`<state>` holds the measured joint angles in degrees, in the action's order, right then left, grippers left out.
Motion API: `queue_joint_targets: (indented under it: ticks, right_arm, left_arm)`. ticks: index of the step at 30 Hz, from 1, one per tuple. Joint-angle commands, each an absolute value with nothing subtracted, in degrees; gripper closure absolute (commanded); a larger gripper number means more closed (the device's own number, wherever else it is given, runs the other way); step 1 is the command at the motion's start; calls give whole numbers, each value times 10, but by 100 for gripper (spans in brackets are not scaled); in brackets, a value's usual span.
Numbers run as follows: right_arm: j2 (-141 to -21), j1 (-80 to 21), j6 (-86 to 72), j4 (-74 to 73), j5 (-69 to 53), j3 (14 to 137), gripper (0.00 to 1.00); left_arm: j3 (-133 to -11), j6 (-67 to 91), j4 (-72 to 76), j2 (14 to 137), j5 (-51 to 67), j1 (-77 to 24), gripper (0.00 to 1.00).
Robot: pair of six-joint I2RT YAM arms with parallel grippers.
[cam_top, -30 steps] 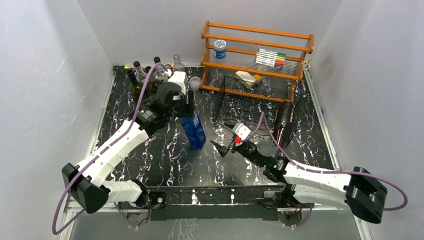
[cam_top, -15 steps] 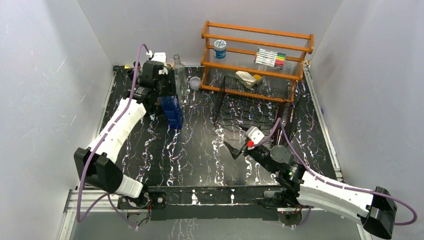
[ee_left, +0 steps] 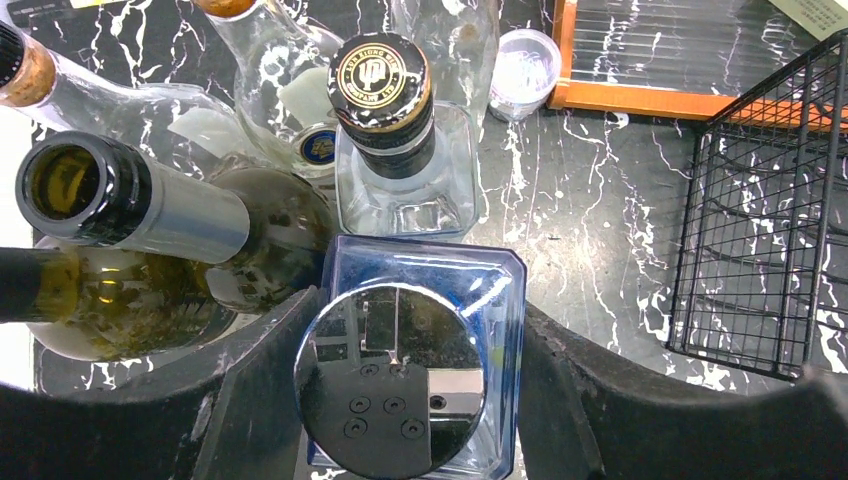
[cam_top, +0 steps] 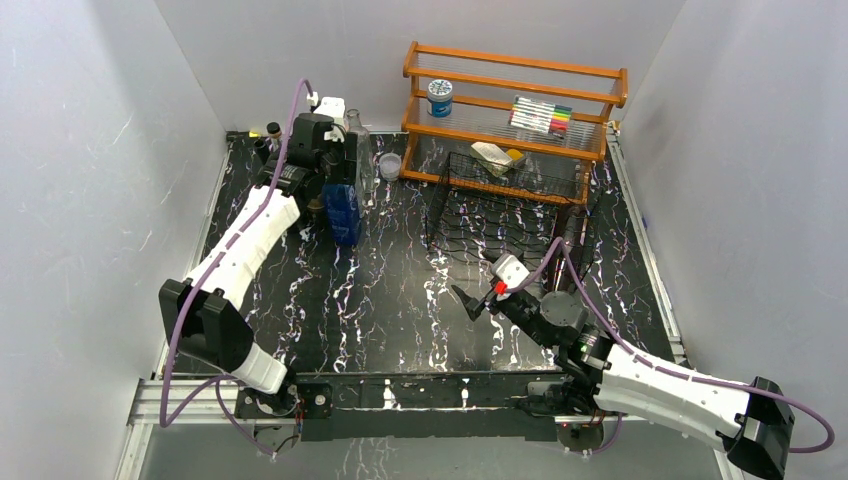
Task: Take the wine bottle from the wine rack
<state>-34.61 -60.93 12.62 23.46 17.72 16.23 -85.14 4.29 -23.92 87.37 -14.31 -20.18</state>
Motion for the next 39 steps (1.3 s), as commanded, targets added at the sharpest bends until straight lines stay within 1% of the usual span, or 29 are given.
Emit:
queue_joint_targets:
  ticks: [1,3,5,7,9,11,13,14,15,17,18,20,24,28,31,33,35,37,39]
  right_arm:
    - [-346,-612,122,260,184,165,2]
    - [-348,-612,120,258,182,167,2]
    - [-348,-612,120,257,181,168,2]
    - [-349,-612,120,251,164,171,2]
    - [-355,-612,118,228,145,188,2]
    - [-367,-612,113,167,143,235,2]
    - [-370,-611,98,117,158,266,2]
    - [-369,-611,79,105,178,279,2]
    - [-368,-612,37,98,227,294,2]
    - [-378,-611,-39,60,377,338,2]
    - [-386,-612,-45,35,413,358,2]
    - [-407,-612,-28,-9,458,396,2]
    - [-436,-607,-5,-29,521,431,2]
    - [-462,-576,-1,-55,520,472,2]
    - [-481,-492,-18,-86,478,500,2]
    - [-496,-418,-46,-114,421,520,2]
    - [-514,-356,-79,-146,370,544,2]
    - [-531,-317,-107,-178,333,565,2]
    - [-545,-298,-125,-205,322,587,2]
  left_arm:
    - [-877,18,-175,854,-158,-199,84]
    - [-867,16,-174,855,-160,-199,83]
    - [-850,19,-172,852,-163,-199,77]
    - [-831,25,-173,845,-166,-199,62]
    - [-811,36,-170,829,-168,-199,41]
    - [-810,40,-180,813,-163,-199,15]
    - [-820,40,-202,796,-157,-199,4]
    - [-827,40,-215,788,-148,-199,2]
    - [-834,42,-227,787,-143,-199,2]
    - [-850,65,-257,756,-138,-199,2]
    - [-839,87,-257,739,-132,-199,2]
    - [-801,134,-241,691,-78,-199,2]
    - [-756,197,-207,638,-4,-199,2]
    - [-695,258,-150,618,104,-201,2]
    - [-638,294,-109,606,118,-228,2]
    - [-602,303,-81,598,97,-280,2]
    - [-573,303,-53,598,34,-354,2]
    - [-550,321,-23,618,-9,-427,2]
    - [-531,335,28,655,-26,-490,2]
